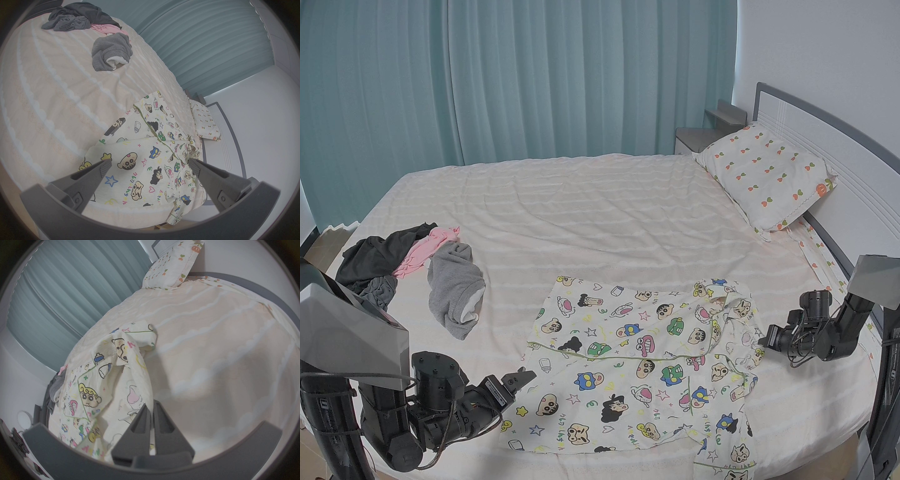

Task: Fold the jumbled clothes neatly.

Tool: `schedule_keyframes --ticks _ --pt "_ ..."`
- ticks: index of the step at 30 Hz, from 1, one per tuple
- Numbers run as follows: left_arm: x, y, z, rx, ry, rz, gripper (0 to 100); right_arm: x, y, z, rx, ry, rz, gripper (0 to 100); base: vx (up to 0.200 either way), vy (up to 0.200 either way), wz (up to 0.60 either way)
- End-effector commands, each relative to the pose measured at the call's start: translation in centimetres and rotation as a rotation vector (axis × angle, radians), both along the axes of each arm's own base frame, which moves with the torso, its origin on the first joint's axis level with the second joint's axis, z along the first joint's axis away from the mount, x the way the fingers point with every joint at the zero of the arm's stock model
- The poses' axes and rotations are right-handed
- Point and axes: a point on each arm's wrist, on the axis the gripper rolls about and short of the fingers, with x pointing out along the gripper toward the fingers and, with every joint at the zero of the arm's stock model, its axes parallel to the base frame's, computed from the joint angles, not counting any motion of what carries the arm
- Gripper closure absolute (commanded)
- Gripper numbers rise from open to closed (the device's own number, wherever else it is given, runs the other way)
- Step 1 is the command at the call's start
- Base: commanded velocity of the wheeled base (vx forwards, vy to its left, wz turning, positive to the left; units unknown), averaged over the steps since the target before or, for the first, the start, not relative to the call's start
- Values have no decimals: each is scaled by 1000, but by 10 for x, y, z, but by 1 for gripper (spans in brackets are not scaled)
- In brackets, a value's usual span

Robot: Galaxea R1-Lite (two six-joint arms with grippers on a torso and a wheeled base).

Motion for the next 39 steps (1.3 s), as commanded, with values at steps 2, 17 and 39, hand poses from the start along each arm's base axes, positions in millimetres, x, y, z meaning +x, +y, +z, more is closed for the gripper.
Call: schedule_keyframes --ticks 2,17,39 --pt "0 -3 1 -1 -17 -2 0 -11 -22 0 -38 13 -47 100 0 0 0" --pt "-1 -4 0 0 -15 -7 0 -6 -47 -1 -139 9 -198 100 0 0 0" --pt "-6 -4 -18 112 36 -79 0 -19 -57 31 -129 -113 -245 0 0 0 0"
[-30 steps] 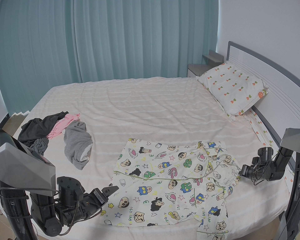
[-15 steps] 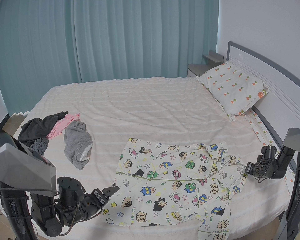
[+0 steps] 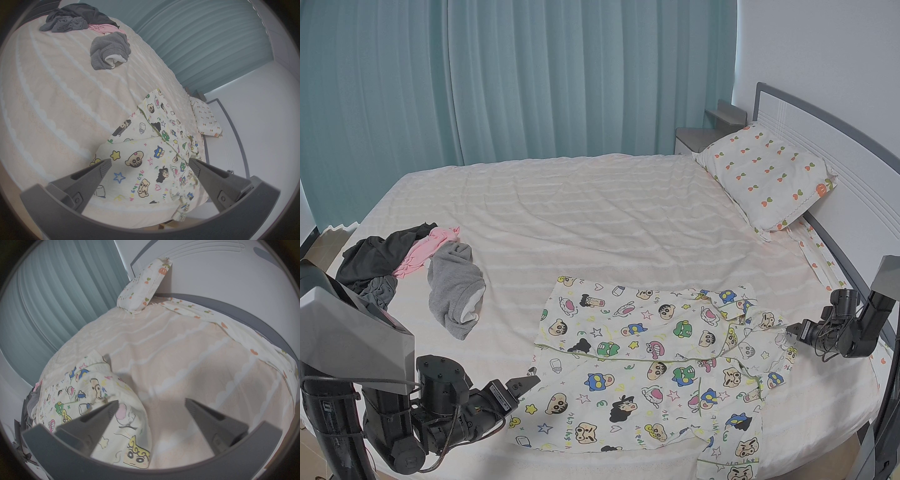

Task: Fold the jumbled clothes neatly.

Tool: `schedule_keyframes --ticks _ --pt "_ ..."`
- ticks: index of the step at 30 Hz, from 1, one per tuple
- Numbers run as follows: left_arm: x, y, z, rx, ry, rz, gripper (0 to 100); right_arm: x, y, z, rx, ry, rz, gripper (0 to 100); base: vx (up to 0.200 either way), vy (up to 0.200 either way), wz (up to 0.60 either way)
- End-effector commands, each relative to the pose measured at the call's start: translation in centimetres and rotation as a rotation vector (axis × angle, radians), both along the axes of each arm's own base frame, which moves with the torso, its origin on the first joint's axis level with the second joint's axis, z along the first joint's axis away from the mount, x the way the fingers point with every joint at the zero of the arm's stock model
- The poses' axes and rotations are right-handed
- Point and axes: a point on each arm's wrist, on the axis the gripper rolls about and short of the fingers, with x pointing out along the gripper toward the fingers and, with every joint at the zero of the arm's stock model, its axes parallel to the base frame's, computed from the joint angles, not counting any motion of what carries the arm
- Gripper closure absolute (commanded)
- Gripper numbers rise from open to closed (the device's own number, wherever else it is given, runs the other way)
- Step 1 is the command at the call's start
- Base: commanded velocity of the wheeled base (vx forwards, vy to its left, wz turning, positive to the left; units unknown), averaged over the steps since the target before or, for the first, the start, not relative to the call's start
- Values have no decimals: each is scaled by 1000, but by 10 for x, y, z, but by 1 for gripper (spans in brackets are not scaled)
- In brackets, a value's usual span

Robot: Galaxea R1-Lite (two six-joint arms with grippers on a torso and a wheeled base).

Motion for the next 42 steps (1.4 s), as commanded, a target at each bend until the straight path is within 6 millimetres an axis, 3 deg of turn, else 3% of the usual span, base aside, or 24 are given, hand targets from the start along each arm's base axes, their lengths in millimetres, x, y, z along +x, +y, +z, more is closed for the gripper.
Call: schedule_keyframes --ticks 1,5,8,11,16,24,35,36,42 --pt "-3 0 -13 61 32 -39 0 -8 5 18 5 -44 13 0 0 0 0" --pt "-13 0 -31 208 69 -144 0 -32 37 41 69 -80 111 0 0 0 0" --pt "-1 -1 -40 268 32 -169 0 -45 60 52 102 -104 157 0 0 0 0" --pt "14 -1 -43 252 -2 -139 0 -52 75 54 113 -115 195 0 0 0 0" --pt "15 -2 -48 265 10 -139 0 -67 97 54 141 -138 247 0 0 0 0" --pt "17 -3 -57 341 -3 -169 0 -73 132 59 281 -192 278 0 0 0 0" --pt "24 -16 -64 384 -48 -188 0 -77 159 69 407 -265 313 0 0 0 0" --pt "24 -18 -64 383 -50 -191 100 -77 159 68 410 -262 309 0 0 0 0" --pt "24 -18 -63 383 -53 -188 100 -78 165 65 433 -240 310 0 0 0 0"
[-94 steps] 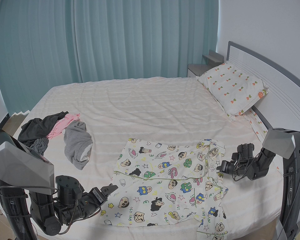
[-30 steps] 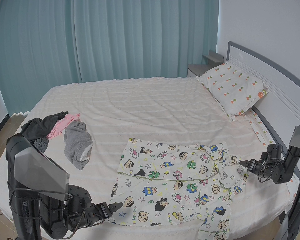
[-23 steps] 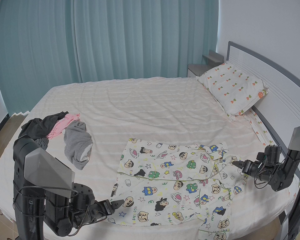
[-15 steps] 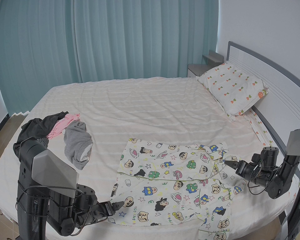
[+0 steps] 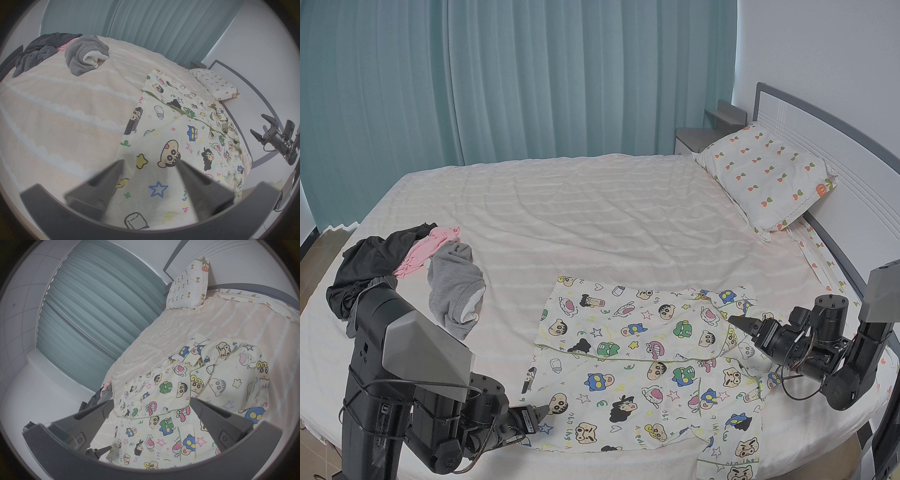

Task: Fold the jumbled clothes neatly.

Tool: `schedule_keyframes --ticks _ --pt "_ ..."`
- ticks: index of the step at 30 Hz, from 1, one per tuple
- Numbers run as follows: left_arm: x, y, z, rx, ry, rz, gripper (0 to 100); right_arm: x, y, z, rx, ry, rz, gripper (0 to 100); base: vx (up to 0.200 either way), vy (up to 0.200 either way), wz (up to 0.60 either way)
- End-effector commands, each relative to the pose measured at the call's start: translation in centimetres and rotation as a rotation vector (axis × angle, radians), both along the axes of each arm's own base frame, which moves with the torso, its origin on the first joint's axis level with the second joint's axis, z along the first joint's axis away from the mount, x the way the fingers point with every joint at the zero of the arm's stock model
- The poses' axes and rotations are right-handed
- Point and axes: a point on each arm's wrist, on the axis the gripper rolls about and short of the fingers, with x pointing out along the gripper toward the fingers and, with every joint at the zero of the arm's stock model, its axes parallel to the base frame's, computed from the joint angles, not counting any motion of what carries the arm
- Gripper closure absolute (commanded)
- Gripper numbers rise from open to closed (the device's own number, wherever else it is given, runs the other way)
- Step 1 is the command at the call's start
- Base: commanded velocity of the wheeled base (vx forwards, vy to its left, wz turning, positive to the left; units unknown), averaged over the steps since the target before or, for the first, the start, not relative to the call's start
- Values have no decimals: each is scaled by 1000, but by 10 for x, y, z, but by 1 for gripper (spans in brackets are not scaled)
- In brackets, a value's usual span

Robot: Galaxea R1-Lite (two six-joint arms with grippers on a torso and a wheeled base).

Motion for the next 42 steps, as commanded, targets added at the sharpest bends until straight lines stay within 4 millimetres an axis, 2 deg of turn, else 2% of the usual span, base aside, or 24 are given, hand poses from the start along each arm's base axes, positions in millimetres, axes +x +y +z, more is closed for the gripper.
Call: schedule_keyframes --ticks 1,5,10,16,24,29,31,35,36,42 --pt "0 0 1 6 -19 16 100 -1 5 -7 -4 27 20 0 0 0 0" --pt "2 1 2 29 -42 56 100 -3 6 -15 -13 51 22 0 0 0 0" --pt "5 0 13 24 -87 85 100 -10 11 -24 -16 48 48 0 0 0 0" --pt "7 -4 23 -9 -125 72 100 -10 13 -24 -20 49 50 0 0 0 0" --pt "-8 -28 29 -76 -108 -102 100 -11 13 -23 -19 48 48 0 0 0 0" --pt "11 -24 30 -87 -153 -51 100 -12 13 -23 -20 49 47 0 0 0 0" --pt "29 -16 27 -93 -178 0 100 -12 14 -24 -20 50 50 0 0 0 0" --pt "47 -10 24 -78 -176 23 100 -14 17 -24 -24 54 60 0 0 0 0" --pt "48 -10 24 -73 -173 21 0 -14 17 -24 -25 53 58 0 0 0 0" --pt "69 -17 17 -30 -70 -108 0 -15 21 -25 -37 57 53 0 0 0 0"
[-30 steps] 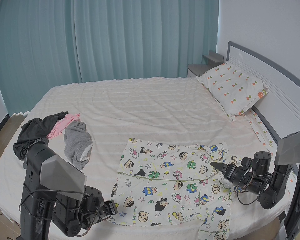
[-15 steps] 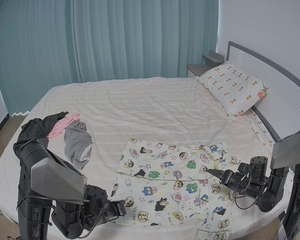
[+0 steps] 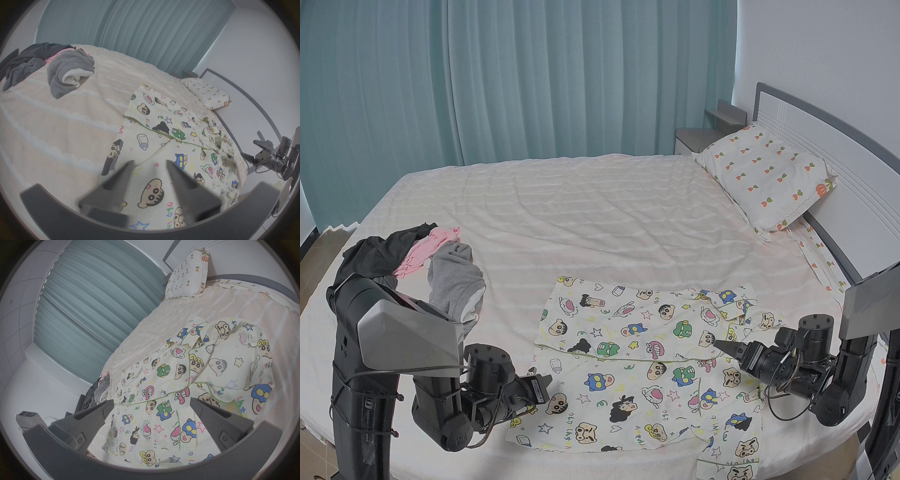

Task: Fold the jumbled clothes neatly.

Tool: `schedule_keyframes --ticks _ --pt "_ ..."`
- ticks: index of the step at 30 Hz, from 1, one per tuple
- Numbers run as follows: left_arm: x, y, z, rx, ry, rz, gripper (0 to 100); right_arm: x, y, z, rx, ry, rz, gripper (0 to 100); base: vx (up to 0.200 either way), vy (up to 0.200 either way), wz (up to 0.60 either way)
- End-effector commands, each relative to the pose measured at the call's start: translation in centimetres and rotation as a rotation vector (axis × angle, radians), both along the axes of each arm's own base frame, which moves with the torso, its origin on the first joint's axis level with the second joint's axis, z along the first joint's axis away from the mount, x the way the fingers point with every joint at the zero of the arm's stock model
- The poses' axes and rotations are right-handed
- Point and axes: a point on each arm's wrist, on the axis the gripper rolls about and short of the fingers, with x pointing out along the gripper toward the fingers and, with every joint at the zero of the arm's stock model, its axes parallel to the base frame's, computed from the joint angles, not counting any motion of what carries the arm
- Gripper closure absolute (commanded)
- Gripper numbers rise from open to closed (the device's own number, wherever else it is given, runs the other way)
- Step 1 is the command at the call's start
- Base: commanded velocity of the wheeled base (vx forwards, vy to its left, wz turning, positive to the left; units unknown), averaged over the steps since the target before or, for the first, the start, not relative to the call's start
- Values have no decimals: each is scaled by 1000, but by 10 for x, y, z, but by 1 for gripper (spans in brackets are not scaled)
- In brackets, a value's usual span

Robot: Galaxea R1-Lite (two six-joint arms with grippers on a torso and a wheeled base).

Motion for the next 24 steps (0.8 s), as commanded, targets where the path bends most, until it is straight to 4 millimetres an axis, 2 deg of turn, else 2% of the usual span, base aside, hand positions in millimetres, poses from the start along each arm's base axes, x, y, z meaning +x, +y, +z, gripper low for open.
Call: schedule_keyframes --ticks 1,4,8,15,20,24 --pt "20 -5 -2 20 47 -67 0 -2 4 -1 -4 0 8 0 0 0 0" --pt "42 -14 -1 64 110 -77 0 -2 4 -1 -5 1 8 0 0 0 0" --pt "56 -20 2 76 140 -77 0 -2 4 -1 -5 1 8 0 0 0 0" --pt "64 -28 8 74 183 -68 0 -2 4 -2 -6 4 7 0 0 0 0" --pt "62 -33 10 20 215 -27 0 -2 4 -2 -6 4 7 0 0 0 0" --pt "58 -40 9 77 260 -14 0 -2 5 -3 -7 5 10 0 0 0 0"
